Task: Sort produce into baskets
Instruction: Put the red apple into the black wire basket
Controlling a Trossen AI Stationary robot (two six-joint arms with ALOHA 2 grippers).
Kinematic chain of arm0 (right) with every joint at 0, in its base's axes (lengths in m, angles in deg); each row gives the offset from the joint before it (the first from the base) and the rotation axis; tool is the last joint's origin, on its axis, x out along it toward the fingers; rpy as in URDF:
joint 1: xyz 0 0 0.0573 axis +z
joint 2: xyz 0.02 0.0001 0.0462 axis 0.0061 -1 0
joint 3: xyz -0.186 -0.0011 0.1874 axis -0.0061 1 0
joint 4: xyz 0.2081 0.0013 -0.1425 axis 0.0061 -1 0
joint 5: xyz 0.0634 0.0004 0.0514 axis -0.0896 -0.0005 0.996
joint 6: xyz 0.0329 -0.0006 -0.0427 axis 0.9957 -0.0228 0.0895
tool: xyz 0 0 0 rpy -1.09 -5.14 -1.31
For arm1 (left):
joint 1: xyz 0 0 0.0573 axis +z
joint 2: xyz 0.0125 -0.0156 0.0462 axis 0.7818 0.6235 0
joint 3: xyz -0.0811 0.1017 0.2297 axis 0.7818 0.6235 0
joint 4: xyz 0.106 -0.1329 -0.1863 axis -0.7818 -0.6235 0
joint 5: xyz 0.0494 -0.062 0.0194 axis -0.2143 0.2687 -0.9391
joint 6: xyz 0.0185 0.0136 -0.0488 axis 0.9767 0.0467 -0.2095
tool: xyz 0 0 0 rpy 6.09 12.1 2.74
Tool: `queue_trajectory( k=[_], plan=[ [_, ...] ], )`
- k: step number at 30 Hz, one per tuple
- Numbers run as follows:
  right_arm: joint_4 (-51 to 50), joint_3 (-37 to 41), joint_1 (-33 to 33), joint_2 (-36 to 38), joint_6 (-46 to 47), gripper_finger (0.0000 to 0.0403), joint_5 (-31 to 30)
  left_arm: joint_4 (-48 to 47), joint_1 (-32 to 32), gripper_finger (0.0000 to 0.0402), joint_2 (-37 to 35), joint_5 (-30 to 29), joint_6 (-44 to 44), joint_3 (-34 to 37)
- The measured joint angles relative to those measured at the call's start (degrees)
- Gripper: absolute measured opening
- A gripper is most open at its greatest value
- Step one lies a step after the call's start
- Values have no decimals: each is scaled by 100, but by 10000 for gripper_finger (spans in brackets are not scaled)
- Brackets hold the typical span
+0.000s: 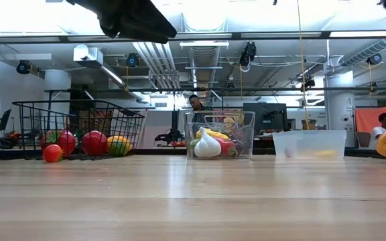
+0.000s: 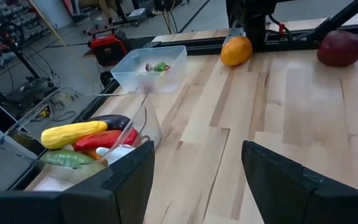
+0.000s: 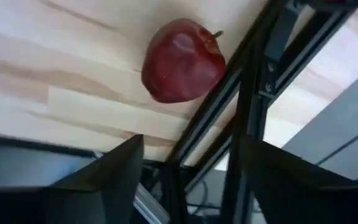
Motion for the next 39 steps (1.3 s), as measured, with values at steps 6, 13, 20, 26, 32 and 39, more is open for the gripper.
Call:
queue_trajectory(
  k=[6, 13, 20, 26, 32, 39],
  plan=[
    [48, 21, 328, 0, 997, 323, -346, 1, 69, 223, 2, 0, 164, 2],
    [744, 430, 355, -56, 1248, 367, -625, 1, 185, 223, 2, 1, 202, 6],
    [1076, 664, 355, -516, 1254, 368, -538, 3, 287, 223, 2, 2, 223, 7],
    [1098, 667, 355, -868, 1080, 368, -414, 3, 291, 223, 9, 13, 217, 9],
    [1175, 682, 355, -1068, 1049, 368, -263, 4, 294, 223, 9, 21, 212, 9],
    [1266, 757, 355, -1305, 1045, 368, -216, 3, 293, 223, 9, 22, 208, 9]
  ],
)
